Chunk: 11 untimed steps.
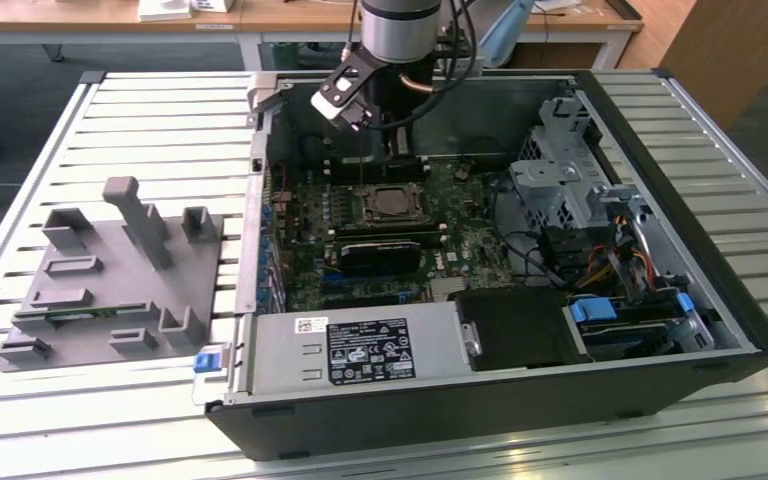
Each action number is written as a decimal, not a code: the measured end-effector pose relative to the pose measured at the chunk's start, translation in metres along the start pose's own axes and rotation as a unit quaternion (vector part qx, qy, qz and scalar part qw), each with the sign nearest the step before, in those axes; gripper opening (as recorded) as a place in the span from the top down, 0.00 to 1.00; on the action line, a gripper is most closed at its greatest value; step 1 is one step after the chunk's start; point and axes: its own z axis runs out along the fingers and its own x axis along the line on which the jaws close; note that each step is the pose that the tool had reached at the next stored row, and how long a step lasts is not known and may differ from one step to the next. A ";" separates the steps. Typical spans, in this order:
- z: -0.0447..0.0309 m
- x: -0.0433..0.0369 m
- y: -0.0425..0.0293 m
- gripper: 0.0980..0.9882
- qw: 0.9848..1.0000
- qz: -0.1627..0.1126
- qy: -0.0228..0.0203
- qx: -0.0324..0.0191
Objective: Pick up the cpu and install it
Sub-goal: 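Install the first cpu locking lever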
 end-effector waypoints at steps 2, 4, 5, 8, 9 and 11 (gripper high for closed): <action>-0.0012 0.0000 0.0000 0.99 1.000 0.000 -0.001 0.000; -0.0020 0.0000 0.0001 0.99 1.000 0.000 -0.001 0.000; -0.0025 0.0000 0.0001 0.99 1.000 0.000 -0.001 0.000; -0.0039 0.0000 0.0001 0.99 1.000 0.000 -0.001 0.000; -0.0045 0.0000 0.0002 0.99 1.000 0.000 -0.002 0.000; -0.0054 0.0000 0.0002 0.99 1.000 0.000 -0.002 0.000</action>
